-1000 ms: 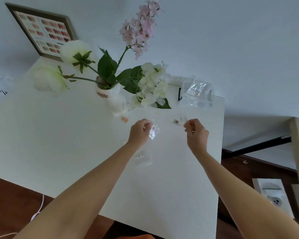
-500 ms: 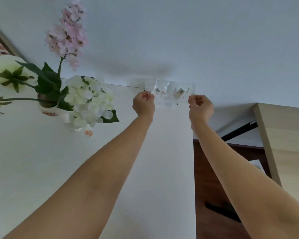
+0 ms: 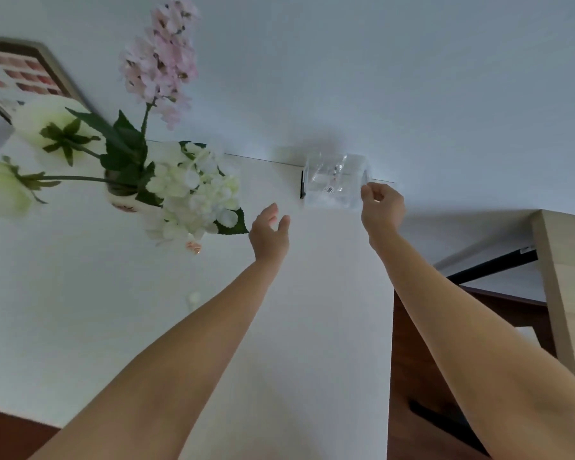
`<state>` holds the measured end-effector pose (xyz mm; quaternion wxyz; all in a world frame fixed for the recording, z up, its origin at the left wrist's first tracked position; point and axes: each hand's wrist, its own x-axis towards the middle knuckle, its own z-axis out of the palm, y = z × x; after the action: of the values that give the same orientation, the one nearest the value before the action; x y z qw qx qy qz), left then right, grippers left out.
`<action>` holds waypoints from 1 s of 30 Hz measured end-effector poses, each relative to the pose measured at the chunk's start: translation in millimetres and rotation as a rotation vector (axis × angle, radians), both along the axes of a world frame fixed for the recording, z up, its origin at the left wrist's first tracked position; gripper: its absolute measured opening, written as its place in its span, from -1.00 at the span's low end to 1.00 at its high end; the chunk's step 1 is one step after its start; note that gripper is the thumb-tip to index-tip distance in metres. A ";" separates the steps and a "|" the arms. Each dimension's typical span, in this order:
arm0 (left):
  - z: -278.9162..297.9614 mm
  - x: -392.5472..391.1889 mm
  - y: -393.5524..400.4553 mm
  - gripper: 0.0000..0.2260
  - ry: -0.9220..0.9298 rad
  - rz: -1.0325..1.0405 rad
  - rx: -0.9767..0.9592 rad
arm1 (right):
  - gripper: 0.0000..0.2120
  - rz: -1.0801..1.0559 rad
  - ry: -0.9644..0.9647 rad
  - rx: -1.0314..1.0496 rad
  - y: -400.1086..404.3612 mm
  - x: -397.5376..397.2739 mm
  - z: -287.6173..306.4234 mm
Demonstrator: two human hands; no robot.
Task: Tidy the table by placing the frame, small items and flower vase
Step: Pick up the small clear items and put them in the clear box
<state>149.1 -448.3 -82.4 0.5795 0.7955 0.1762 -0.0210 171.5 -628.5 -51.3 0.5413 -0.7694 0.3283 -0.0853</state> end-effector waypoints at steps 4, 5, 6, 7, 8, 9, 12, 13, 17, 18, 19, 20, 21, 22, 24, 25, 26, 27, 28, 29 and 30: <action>-5.6 -32.8 56.5 -0.75 -0.003 -0.011 0.072 | -0.85 0.132 -0.003 -0.075 35.0 -30.3 -14.2; -6.3 -41.3 72.9 -0.77 -0.011 -0.013 0.112 | -0.86 0.196 0.006 -0.089 45.6 -40.1 -18.8; -6.8 -50.1 89.9 -0.78 -0.021 -0.016 0.166 | -0.88 0.271 0.016 -0.102 57.1 -50.6 -23.0; -6.9 -58.7 107.5 -0.77 -0.028 -0.020 0.233 | -0.90 0.356 0.025 -0.117 69.6 -62.0 -26.9; -8.5 -66.5 125.4 -0.76 -0.025 -0.028 0.302 | -0.92 0.448 0.034 -0.133 82.6 -73.6 -30.7; -10.2 -73.6 142.9 -0.74 0.002 -0.048 0.366 | -0.94 0.543 0.047 -0.142 95.7 -84.7 -34.6; -17.4 -94.3 183.5 -0.59 0.144 -0.236 0.511 | -0.84 0.852 0.130 -0.179 130.4 -113.3 -43.9; -20.0 -101.2 190.8 -0.55 0.163 -0.315 0.533 | -0.76 0.954 0.158 -0.212 140.3 -120.8 -46.4; -28.8 -119.7 197.6 -0.58 0.084 -0.417 0.602 | -0.48 1.250 0.245 -0.441 170.8 -142.4 -56.8; -29.9 -120.4 196.3 -0.62 0.058 -0.408 0.611 | -0.47 1.271 0.249 -0.498 175.0 -145.6 -58.7; -30.4 -119.8 195.2 -0.65 0.043 -0.399 0.611 | -0.48 1.272 0.245 -0.546 178.1 -147.9 -60.1; -30.9 -118.1 194.5 -0.67 0.040 -0.387 0.599 | -0.50 1.265 0.238 -0.586 180.5 -149.2 -60.7; -31.0 -115.6 193.8 -0.68 0.047 -0.372 0.577 | -0.52 1.255 0.231 -0.616 182.0 -149.5 -60.6; -31.0 -112.9 193.8 -0.67 0.063 -0.360 0.551 | -0.55 1.244 0.225 -0.637 183.2 -149.0 -60.1; -31.6 -106.4 195.5 -0.67 0.095 -0.345 0.517 | -0.63 1.213 0.217 -0.651 184.4 -146.7 -59.3; -32.0 -102.9 197.3 -0.71 0.106 -0.335 0.505 | -0.67 1.197 0.221 -0.649 184.8 -145.4 -59.1; -32.0 -99.1 199.1 -0.77 0.109 -0.313 0.489 | -0.71 1.183 0.231 -0.644 185.0 -144.3 -58.9; -31.9 -94.6 200.4 -0.85 0.102 -0.277 0.470 | -0.75 1.174 0.238 -0.640 184.7 -143.3 -58.9; -31.6 -89.2 201.3 -0.92 0.092 -0.230 0.450 | -0.79 1.168 0.238 -0.641 184.2 -142.5 -58.9; -31.0 -82.9 201.5 -0.95 0.083 -0.177 0.429 | -0.83 1.164 0.236 -0.642 183.3 -141.9 -58.9; -30.0 -76.1 200.7 -0.94 0.077 -0.131 0.407 | -0.87 1.160 0.236 -0.640 182.1 -141.6 -58.8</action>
<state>73.0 -247.5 -112.3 0.3971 0.9044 0.1465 -0.0531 29.9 -446.4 -110.1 0.2052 -0.9479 -0.1227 0.2105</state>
